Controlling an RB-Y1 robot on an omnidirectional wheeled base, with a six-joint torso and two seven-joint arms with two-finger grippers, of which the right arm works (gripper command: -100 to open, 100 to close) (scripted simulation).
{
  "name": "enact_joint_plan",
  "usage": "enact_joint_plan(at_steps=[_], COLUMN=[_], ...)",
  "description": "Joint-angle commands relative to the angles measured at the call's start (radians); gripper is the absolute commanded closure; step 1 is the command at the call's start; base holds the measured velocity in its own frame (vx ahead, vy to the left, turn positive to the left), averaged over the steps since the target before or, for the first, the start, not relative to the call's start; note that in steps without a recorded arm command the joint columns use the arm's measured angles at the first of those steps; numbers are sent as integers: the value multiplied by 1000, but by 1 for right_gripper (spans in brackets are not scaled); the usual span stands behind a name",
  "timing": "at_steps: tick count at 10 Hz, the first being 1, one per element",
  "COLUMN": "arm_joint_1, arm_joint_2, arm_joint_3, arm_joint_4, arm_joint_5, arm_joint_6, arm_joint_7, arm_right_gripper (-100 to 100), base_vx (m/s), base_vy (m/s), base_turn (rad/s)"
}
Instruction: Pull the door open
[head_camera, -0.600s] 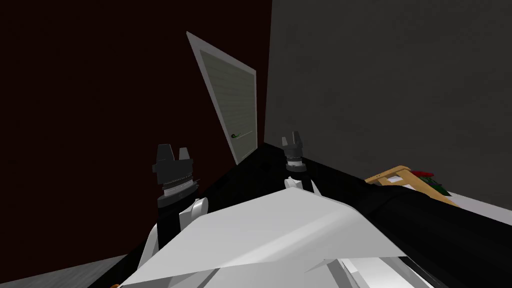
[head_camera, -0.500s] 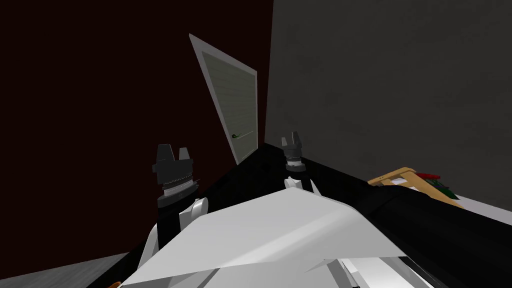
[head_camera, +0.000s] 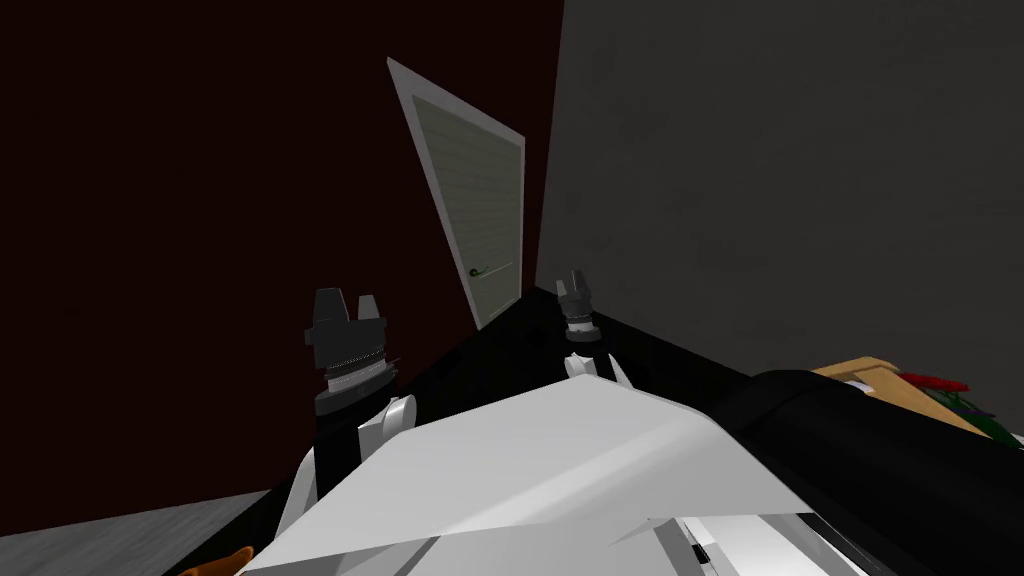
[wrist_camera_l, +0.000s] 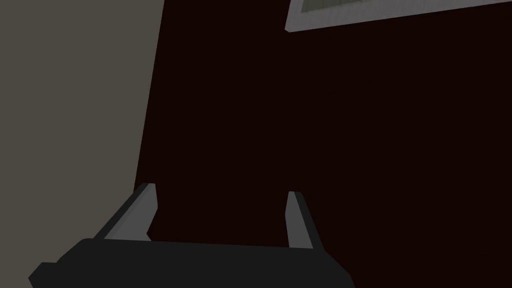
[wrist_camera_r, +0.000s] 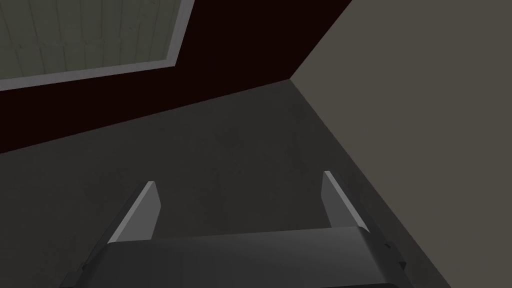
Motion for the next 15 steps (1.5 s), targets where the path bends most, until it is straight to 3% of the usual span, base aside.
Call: enact_joint_plan(at_steps=[1, 6, 15], arm_joint_1=[-16, -67, -185], arm_joint_2=[-8, -32, -78], arm_joint_3=[-3, -8, -21], arm_joint_4=[32, 150, 410], arm_joint_5=[-5, -21, -56], arm_joint_6=[-2, -12, -34], arm_joint_7=[0, 2, 6], arm_right_gripper=[-100, -100, -100], base_vx=[82, 79, 95], base_vy=[-10, -8, -18], base_turn=[89, 107, 129])
